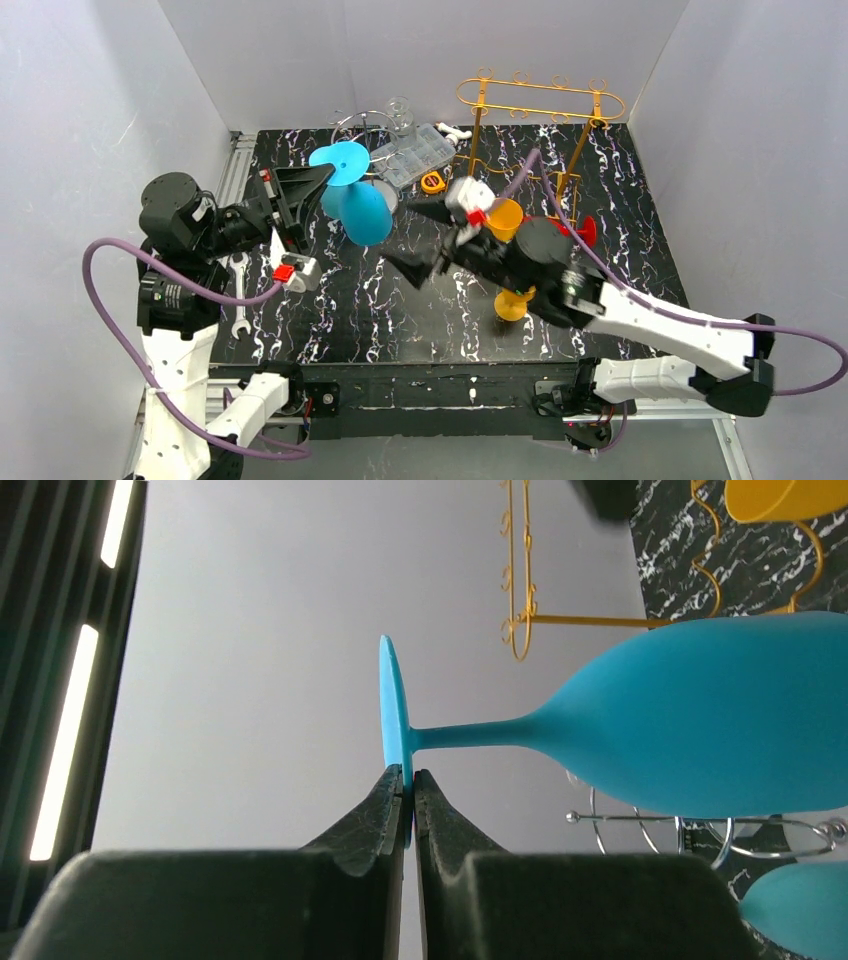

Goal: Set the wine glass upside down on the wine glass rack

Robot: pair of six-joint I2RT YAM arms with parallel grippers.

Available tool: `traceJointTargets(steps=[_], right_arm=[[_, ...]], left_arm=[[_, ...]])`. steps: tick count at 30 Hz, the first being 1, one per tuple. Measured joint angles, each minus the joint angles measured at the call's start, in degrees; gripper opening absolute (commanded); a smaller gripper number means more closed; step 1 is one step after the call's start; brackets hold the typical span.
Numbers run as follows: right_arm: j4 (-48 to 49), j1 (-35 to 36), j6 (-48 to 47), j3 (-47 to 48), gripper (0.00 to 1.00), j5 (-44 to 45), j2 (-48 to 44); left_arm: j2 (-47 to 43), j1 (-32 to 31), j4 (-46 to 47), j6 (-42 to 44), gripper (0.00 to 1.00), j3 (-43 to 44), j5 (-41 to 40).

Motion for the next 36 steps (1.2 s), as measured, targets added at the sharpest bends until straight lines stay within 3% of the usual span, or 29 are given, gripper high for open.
traceJointTargets(steps=[5,20,27,28,31,33,34,36], right_arm=[[2.0,-12.5,7.0,1.0,0.98,-10.5,7.9],[12.9,-14.9,16.0,6.1,0.98,-29.4,19.6],[15.6,-15.1,18.0,6.1,0.76,-31.4,21.0],[15.8,-15.1,18.0,5.9,0.75,-31.4,20.9],[16.4,-15.1,17.8,4.7,0.67,-30.3,20.1],[16.4,-15.3,17.8,2.4,0.65,-28.9,18.2],[16.3,-15.5,17.8,1.1,0.65,-28.1,16.9],[15.7,-16.3,17.7,-1.6,0.64,-26.4,13.6]], left_arm=[[-1.6,0.0,2.7,-3.7,0.0,0.0,2.3],[-2.9,0.0,3.7,-5.6,0.0,-1.1,3.9],[-3.1,0.0,4.3,-6.6,0.0,-1.1,3.7],[-3.1,0.0,4.5,-6.8,0.07,-1.1,3.6],[-3.1,0.0,5.0,-8.1,0.49,-1.6,3.0],[-3.1,0.0,5.4,-9.0,0.92,-2.1,2.3],[-3.0,0.0,5.7,-9.9,0.98,-2.5,1.7],[-3.0,0.0,6.1,-12.3,0.98,-3.3,0.4]])
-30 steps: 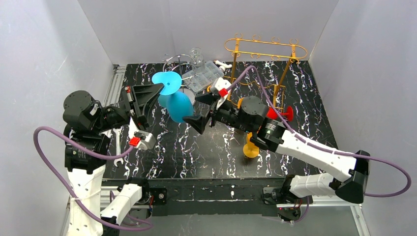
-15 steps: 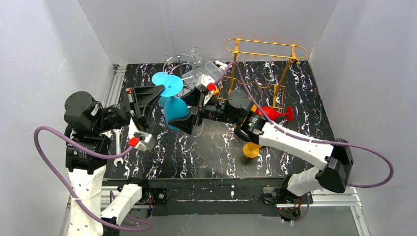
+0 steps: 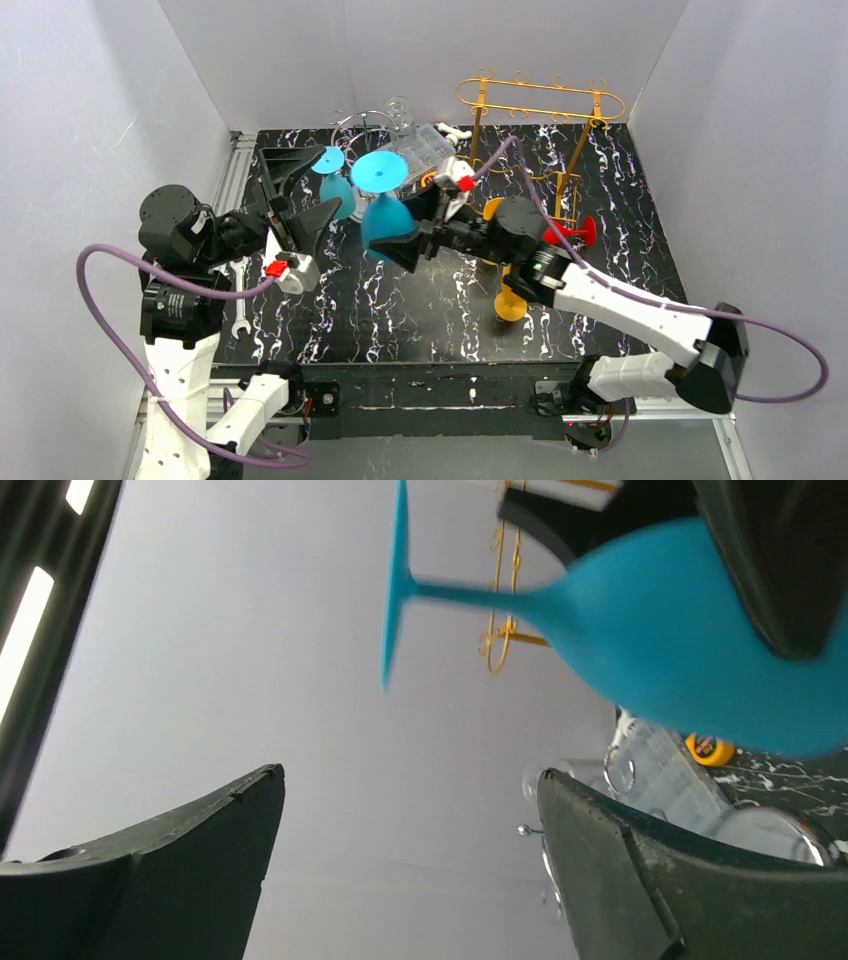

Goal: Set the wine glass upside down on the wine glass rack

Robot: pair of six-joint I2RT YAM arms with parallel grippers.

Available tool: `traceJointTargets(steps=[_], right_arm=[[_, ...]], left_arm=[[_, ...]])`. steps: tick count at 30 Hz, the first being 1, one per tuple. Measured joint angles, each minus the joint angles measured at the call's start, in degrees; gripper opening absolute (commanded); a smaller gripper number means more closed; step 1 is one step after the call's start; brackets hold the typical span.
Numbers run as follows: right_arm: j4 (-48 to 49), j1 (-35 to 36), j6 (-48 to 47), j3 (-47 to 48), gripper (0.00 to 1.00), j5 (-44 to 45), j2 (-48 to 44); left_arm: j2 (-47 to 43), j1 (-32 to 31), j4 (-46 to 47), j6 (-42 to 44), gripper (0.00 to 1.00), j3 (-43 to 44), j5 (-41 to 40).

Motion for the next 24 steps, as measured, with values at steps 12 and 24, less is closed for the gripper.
traceJointTargets(steps=[12,24], right_arm=[[-9.9,-16.2,-7.3,-10.5,0.66,15.8,-22.0],[-5.9,-31.0,-5.9,-12.5,0.64,10.1,-6.0]], left_arm=[[1.7,0.0,2.3,-18.9,0.98,-4.0,-10.9],[7.2,0.0,3.2,-35.4,0.98,-13.8,-21.3]])
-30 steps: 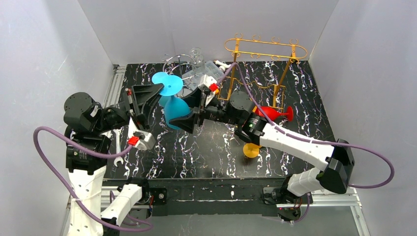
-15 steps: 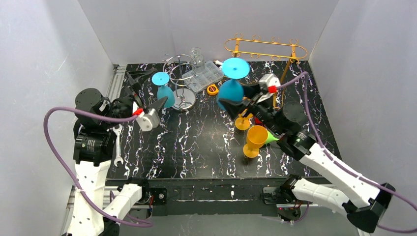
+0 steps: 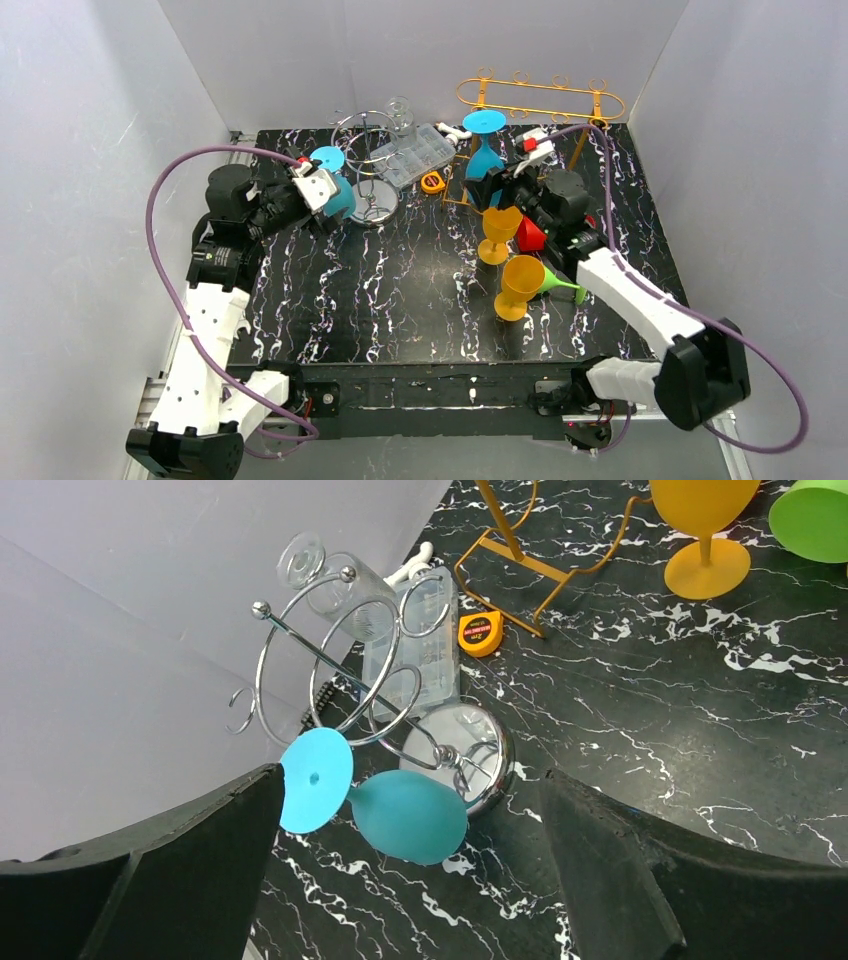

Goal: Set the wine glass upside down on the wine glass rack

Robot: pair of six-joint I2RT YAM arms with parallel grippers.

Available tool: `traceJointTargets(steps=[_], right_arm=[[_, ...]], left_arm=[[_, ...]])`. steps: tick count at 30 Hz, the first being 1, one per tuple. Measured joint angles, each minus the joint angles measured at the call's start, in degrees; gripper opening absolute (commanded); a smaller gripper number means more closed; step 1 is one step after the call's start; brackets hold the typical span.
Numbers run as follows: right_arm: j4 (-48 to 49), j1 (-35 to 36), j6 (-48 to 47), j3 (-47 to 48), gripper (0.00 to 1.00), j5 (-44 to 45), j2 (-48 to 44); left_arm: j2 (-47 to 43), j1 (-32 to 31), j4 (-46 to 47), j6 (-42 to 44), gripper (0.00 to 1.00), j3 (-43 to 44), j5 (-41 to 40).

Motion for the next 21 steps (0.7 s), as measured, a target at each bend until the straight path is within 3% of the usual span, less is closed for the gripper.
traceJointTargets(steps=[7,21], right_arm=[[5.2,-1.5,1.8,1.0,0.63,-3.3,9.6],[16.9,-3.0,4.9,2.4,0.63,-3.8,16.3]], left_arm=[[-1.1,0.0,1.3,-0.4,0.98,-0.6,-0.1],[-0.7,0.0,2.2,0.6,0.98,-0.8,-0.2]])
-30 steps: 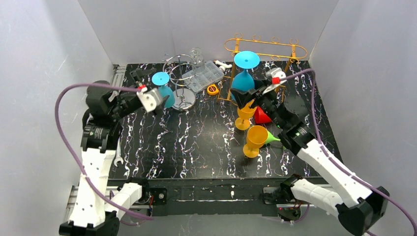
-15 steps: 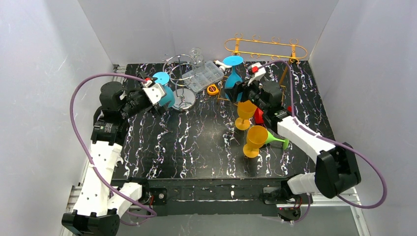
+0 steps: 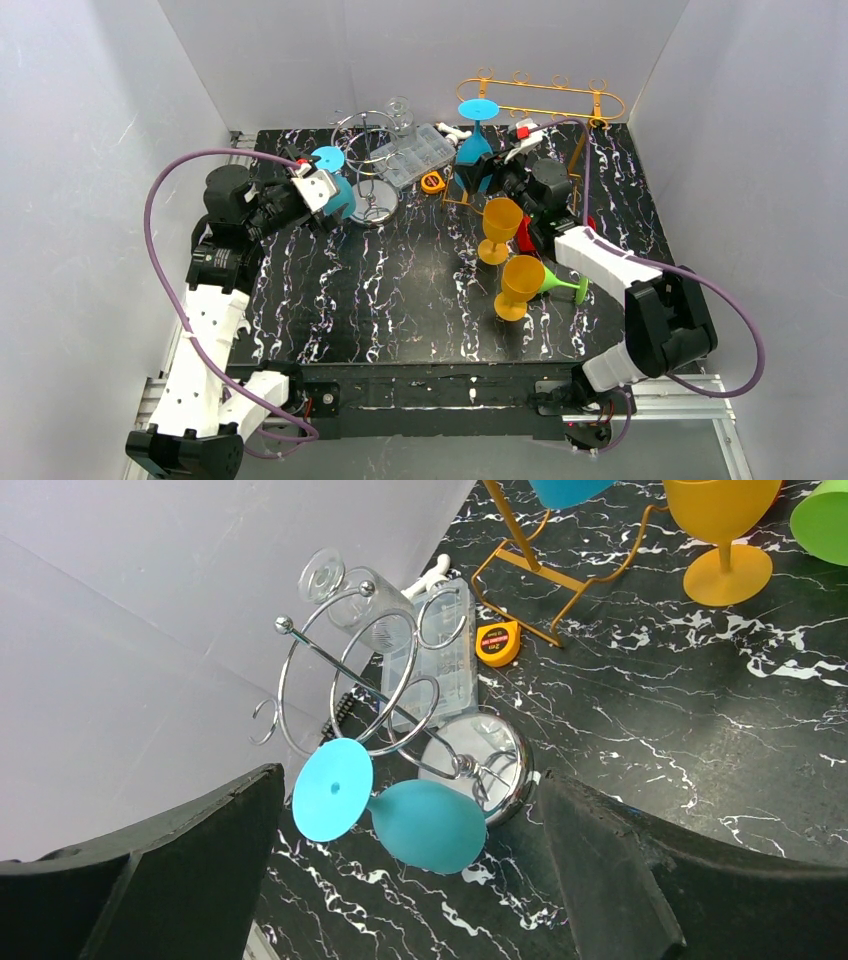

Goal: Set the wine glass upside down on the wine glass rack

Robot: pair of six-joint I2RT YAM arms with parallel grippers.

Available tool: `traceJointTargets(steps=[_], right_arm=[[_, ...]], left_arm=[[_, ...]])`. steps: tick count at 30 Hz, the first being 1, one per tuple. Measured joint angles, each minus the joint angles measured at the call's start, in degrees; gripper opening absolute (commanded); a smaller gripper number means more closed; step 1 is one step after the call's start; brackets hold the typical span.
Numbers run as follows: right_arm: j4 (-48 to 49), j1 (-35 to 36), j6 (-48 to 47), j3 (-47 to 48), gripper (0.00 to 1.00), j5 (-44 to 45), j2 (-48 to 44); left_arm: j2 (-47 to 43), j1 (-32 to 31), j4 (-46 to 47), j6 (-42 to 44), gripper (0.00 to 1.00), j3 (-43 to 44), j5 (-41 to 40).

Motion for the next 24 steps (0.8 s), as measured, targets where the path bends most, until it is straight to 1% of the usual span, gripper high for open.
traceJointTargets(steps=[14,17,21,24], right_arm=[[4.5,-1.2,2.6,2.2,0.63,0.2,5.9],[5.0,-1.2,2.6,2.2,0.66,0.4,6.1],[5.5,-1.3,2.6,2.2,0.77,1.1,6.1],[5.5,-1.4,2.2,2.2,0.8,1.5,6.1]], left_arm=[[0.0,0.0,-1.1,2.1,0.98,0.0,0.0],[0.0,0.0,-1.1,2.3,0.98,0.0,0.0],[0.0,0.0,-1.1,2.6,0.98,0.0,0.0],[0.0,0.0,-1.1,2.6,0.98,0.0,0.0]])
